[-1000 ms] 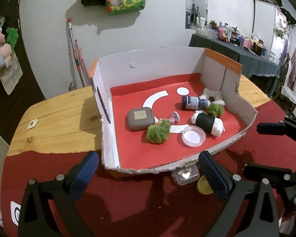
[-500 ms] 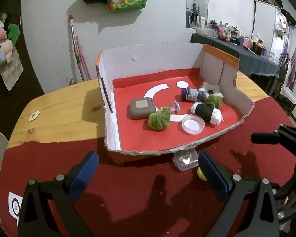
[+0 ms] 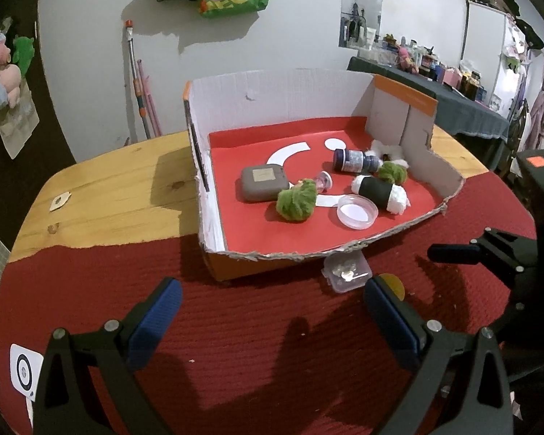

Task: Organize objects
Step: 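Grasp the yellow cap with the right tool while the left tool grasps the clear coin container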

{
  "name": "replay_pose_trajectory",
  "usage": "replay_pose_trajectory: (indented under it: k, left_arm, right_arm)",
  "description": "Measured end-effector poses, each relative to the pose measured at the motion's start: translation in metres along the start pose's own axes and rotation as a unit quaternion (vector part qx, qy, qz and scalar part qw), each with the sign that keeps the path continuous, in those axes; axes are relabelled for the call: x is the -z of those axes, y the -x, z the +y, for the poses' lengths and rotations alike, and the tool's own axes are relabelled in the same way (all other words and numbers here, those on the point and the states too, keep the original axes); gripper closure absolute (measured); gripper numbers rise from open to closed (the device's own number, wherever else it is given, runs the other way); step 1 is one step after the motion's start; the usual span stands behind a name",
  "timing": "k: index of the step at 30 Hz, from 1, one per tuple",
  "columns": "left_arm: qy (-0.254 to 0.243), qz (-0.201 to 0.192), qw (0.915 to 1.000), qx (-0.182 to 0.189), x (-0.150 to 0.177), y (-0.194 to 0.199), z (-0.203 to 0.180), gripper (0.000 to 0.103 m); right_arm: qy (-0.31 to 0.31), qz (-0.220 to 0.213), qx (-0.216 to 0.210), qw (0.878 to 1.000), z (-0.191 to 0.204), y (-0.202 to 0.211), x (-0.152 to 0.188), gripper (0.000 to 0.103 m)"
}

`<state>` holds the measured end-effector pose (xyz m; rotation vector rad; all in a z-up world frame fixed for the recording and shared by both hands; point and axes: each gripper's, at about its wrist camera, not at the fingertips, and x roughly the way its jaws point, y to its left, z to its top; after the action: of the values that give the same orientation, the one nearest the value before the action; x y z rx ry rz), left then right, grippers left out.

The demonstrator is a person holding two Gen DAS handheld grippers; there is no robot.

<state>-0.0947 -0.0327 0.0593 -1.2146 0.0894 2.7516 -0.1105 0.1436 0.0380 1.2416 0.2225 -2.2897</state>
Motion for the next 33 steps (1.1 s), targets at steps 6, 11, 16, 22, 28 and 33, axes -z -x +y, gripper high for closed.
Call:
replay_pose_trajectory:
  k: [6, 11, 16, 22, 28, 33]
  left_arm:
    - [-0.003, 0.008, 0.9999, 0.010, 0.003, -0.007, -0.002, 0.001]
    - [-0.012, 0.013, 0.9997, 0.019, 0.003, -0.014, -0.011, 0.001]
    - [-0.020, 0.021, 0.9993, 0.025, 0.004, -0.021, -0.017, 0.001]
    - [-0.036, 0.027, 0.9987, 0.022, 0.007, -0.027, -0.022, 0.004]
    - [-0.035, 0.032, 0.9986, 0.021, 0.007, -0.035, -0.021, 0.007]
    - [-0.042, 0.035, 0.9982, 0.025, 0.005, -0.042, -0.026, 0.008]
  right_arm:
    - [-0.016, -0.003, 0.025, 1.000, -0.013, -0.007, 0.002, 0.006]
    - [-0.052, -0.014, 0.040, 0.998, -0.038, -0.001, 0.003, 0.009]
    - [-0.068, -0.018, 0.045, 0.997, -0.052, 0.004, 0.005, 0.027]
    - [-0.038, -0.016, 0.016, 0.999, -0.040, -0.002, -0.003, 0.027]
    - [-0.030, -0.015, 0.018, 0.999, -0.036, -0.010, -0.012, 0.030]
    - [-0.045, -0.013, 0.046, 0.998, -0.048, -0.007, -0.009, 0.031]
